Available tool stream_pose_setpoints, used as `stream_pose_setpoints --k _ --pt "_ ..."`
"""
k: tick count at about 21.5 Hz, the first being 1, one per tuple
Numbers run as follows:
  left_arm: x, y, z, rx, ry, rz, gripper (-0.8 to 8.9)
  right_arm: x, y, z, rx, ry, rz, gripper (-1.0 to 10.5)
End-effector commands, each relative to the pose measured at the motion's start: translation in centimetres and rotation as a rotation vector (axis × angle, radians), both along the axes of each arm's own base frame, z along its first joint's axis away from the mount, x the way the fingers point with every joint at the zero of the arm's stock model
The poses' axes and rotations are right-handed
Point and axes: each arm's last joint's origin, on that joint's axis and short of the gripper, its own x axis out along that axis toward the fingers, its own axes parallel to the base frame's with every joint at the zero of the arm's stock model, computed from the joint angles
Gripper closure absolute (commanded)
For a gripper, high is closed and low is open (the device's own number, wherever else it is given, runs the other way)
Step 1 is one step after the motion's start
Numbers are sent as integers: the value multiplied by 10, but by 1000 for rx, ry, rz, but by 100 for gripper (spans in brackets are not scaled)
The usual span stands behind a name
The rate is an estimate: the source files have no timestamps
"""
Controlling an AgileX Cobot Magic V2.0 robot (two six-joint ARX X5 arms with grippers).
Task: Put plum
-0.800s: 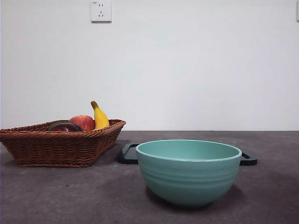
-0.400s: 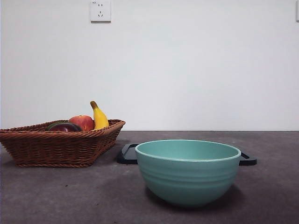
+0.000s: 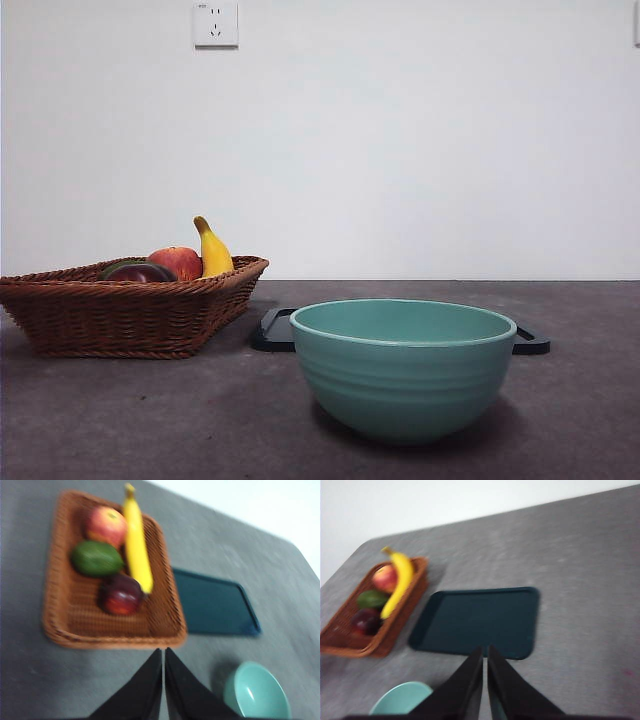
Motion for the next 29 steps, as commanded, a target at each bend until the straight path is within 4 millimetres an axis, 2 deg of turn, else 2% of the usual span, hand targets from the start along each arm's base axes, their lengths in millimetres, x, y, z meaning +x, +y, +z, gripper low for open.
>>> stream_pose_setpoints --k 1,5,10,15,20,22,24,26,29 --pt "7 -3 16 40 -5 -76 804 10 4 17 -31 22 86 939" --pt "12 -11 42 66 30 -195 804 25 16 36 -76 107 222 939" --pt "-1 -20 74 143 81 -348 804 32 37 48 -139 206 410 939" --pt "-16 -23 73 182 178 -440 805 21 50 46 -192 265 554 939" --pt "-15 -23 73 183 174 -443 801 18 52 45 -198 281 577 937" --pt "-15 -23 73 183 173 -443 750 18 52 45 -196 282 576 934" --pt "-15 -23 73 182 174 -443 654 18 52 45 -194 284 574 888" --pt "-15 -23 73 183 174 -442 533 18 52 45 -190 288 571 774" --pt "-15 -23 73 185 171 -440 411 18 52 45 -181 296 564 596"
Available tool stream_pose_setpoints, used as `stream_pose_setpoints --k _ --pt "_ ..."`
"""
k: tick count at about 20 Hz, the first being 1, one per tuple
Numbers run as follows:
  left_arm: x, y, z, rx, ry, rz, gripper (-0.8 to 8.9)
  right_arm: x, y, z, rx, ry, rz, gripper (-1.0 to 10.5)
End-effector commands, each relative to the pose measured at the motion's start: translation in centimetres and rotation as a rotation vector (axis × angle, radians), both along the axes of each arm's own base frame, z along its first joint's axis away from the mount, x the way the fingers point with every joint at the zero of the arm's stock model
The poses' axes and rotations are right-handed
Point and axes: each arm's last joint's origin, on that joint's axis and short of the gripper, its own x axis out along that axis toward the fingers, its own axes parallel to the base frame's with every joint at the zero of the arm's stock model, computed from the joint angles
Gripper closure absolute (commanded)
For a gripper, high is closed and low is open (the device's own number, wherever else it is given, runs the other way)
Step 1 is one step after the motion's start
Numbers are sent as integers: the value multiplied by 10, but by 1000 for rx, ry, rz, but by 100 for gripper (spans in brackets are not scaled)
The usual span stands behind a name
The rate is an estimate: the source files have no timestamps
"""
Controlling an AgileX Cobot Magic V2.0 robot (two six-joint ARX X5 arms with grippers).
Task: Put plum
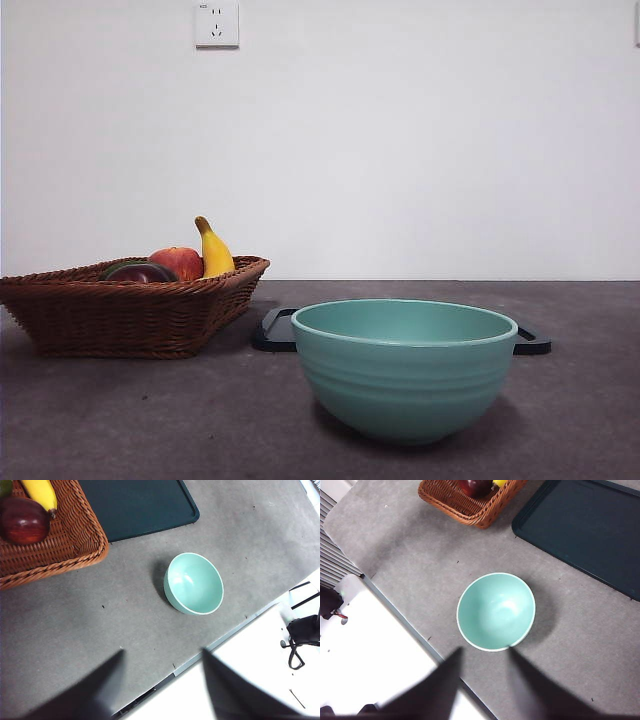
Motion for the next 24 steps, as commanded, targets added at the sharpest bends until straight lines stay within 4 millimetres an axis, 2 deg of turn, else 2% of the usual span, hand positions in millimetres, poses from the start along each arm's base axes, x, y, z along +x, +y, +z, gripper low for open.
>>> stream_pose_setpoints --k 1,3,7,14,17,20,24 --pt "1 0 5 4 -33 -14 386 1 1 5 14 -6 -3 555" --pt "2 0 5 5 -31 -13 350 1 1 5 15 -4 -5 512" --pt "7 -1 3 21 -25 -2 343 1 1 5 15 -4 -5 513" --pt "34 -4 -1 93 -29 38 345 1 1 5 15 -5 -5 513" --pt "53 -9 -5 123 -43 44 345 1 1 5 15 -4 -5 513" --pt "85 -21 -14 184 -68 53 345 1 1 5 15 -4 -5 512" --pt "128 -41 -36 293 -98 45 345 1 1 5 18 1 -10 513"
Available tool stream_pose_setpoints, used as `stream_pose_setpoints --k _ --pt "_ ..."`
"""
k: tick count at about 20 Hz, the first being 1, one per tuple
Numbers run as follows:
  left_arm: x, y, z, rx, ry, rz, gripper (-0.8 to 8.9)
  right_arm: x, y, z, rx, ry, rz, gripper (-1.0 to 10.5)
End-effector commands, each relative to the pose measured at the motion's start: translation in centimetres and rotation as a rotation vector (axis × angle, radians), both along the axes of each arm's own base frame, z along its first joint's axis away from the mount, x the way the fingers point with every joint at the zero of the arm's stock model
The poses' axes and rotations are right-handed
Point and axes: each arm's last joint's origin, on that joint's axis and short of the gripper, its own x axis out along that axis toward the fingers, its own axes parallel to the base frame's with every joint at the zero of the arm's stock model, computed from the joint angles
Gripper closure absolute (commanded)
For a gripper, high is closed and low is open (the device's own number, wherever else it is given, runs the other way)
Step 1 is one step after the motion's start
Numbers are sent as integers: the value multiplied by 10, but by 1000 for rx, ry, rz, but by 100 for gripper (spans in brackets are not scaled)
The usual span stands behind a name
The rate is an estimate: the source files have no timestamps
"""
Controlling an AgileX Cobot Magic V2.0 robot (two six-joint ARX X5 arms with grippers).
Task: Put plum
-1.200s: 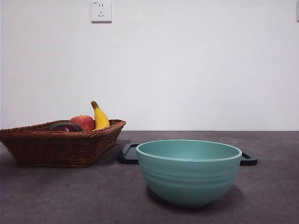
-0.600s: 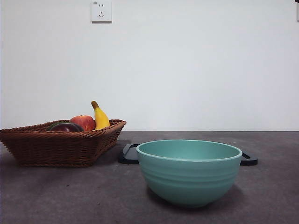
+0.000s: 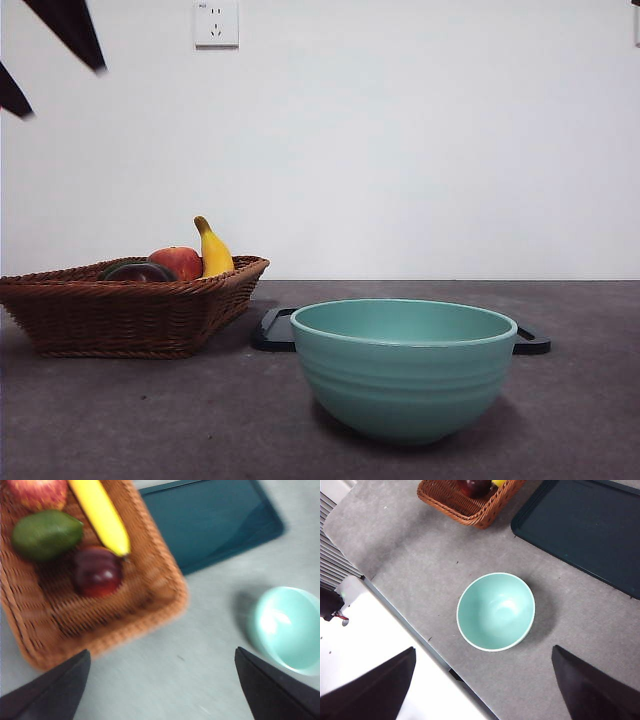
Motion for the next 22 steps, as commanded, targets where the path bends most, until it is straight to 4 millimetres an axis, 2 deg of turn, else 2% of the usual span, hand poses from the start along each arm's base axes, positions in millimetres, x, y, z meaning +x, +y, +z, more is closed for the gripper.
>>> stream_pose_setpoints --k 1,6,12,16,19,21,22 --pt "25 -12 -9 92 -57 -17 345 1 1 5 13 -6 -2 513" --pt "68 -29 -41 244 -110 -12 345 1 1 5 19 4 -12 513" --pt "108 -42 -95 289 -43 -44 346 1 1 5 20 11 -17 513" --pt "121 -46 -122 304 7 -51 346 0 1 4 16 23 -17 513" --pt "124 -47 -128 306 13 -52 358 0 1 4 16 23 -17 513" --pt "124 -47 -128 306 11 -50 477 0 1 4 16 22 -17 513" --pt "124 -47 -128 306 11 -50 482 0 1 4 16 22 -17 513"
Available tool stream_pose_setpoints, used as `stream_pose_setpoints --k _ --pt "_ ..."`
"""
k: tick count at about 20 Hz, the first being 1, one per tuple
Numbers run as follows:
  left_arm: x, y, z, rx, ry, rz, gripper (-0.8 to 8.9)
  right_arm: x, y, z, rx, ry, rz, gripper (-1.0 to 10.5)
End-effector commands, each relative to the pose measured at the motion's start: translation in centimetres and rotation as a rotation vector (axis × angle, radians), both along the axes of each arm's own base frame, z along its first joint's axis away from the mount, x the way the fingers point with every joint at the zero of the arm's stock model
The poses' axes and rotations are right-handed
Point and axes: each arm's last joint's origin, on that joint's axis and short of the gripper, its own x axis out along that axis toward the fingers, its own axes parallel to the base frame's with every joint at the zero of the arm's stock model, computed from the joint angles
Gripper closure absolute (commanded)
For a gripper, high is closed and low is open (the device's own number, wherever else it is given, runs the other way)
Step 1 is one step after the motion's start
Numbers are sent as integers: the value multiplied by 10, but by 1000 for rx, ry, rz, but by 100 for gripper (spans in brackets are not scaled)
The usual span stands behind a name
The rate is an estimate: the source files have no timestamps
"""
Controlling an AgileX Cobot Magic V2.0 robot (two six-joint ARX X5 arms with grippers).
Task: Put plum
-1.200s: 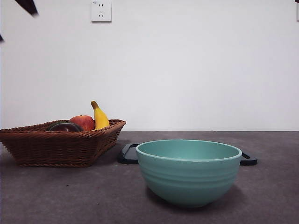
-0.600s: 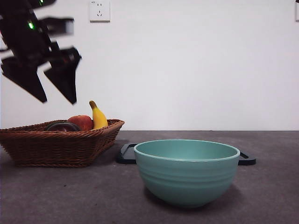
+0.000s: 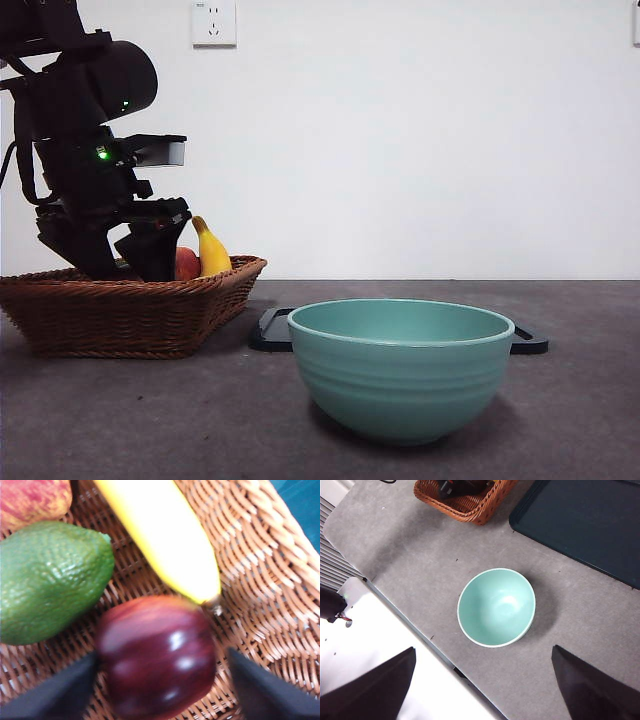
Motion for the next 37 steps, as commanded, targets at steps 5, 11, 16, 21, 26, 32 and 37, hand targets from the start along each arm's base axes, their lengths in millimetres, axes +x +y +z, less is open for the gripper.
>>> stream_pose_setpoints --k 5,11,16,21,26,32,37 --pt "-2 -1 16 -13 -38 2 568 0 1 5 10 -9 2 513" --pt "-70 3 106 -311 -102 -110 567 1 1 5 10 -10 2 513" --pt "-125 -38 126 -437 -1 -403 567 1 1 5 7 -12 -1 513" --pt "-137 -91 107 -423 63 -566 567 1 1 5 7 -12 -1 513" --pt "-135 -139 67 -331 100 -612 567 1 1 5 7 -11 -1 513" --pt "-132 -171 20 -181 115 -598 566 1 1 5 7 -11 -1 513" --pt "-131 -182 3 -155 121 -609 565 1 1 5 7 -12 -1 513"
